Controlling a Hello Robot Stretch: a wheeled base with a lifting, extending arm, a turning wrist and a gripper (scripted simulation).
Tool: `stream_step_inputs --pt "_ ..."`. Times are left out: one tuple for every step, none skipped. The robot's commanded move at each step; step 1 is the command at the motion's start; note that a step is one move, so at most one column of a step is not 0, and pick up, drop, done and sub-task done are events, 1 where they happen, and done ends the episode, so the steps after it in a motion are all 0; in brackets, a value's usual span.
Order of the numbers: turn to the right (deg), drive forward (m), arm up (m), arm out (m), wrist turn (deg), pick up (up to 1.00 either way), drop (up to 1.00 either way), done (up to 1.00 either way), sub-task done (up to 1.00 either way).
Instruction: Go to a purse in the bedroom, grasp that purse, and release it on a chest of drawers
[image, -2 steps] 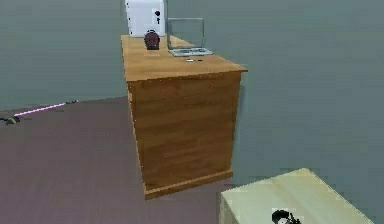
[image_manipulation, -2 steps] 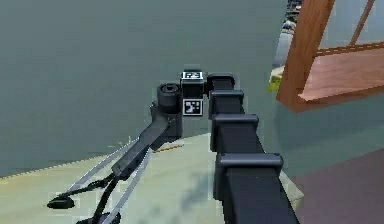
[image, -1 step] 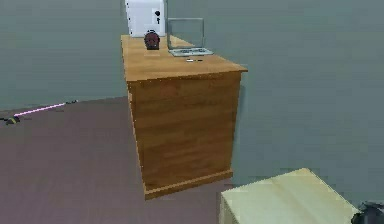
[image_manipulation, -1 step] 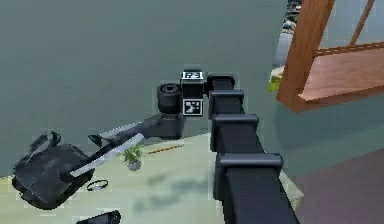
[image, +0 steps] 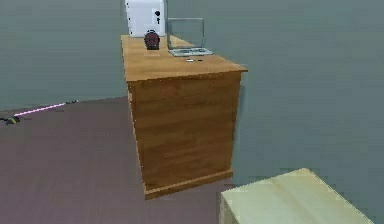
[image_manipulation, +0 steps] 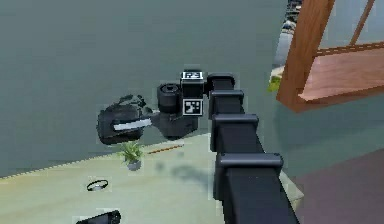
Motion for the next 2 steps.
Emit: stream_step_inputs --pt "0.0 0.0 0.0 0.0 3.0 0.0 0.0 0.0 0.0" --pt "0.0 0.0 -0.32 0.0 0.0 0.0 0.0 0.0 0.0"
